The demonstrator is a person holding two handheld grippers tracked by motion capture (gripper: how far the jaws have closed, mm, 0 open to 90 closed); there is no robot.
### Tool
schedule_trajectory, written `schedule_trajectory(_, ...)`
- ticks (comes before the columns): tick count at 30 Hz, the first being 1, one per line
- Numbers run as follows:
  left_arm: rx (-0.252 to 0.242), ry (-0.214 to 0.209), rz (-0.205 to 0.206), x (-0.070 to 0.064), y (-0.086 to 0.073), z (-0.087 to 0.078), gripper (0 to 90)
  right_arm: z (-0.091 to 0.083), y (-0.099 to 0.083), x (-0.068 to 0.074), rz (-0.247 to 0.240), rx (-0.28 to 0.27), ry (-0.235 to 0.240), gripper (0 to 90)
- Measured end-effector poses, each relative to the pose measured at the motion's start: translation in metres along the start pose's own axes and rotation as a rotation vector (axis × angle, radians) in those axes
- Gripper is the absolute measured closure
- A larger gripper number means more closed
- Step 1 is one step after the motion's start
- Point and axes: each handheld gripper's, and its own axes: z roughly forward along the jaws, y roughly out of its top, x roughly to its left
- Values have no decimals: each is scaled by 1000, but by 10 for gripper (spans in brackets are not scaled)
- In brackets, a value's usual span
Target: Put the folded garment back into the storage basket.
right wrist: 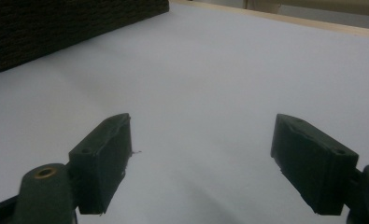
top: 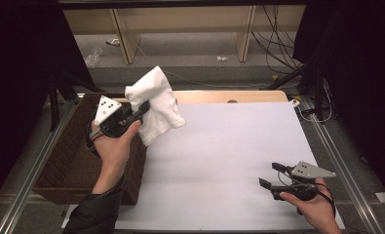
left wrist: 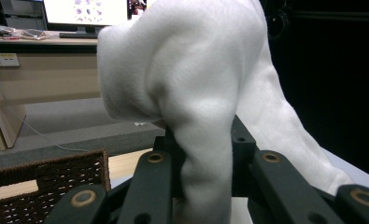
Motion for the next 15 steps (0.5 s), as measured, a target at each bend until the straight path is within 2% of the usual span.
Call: schedule_trajectory(15,-11,11,-11,5,3,-3,750,0,0,0,0,-1,0,213)
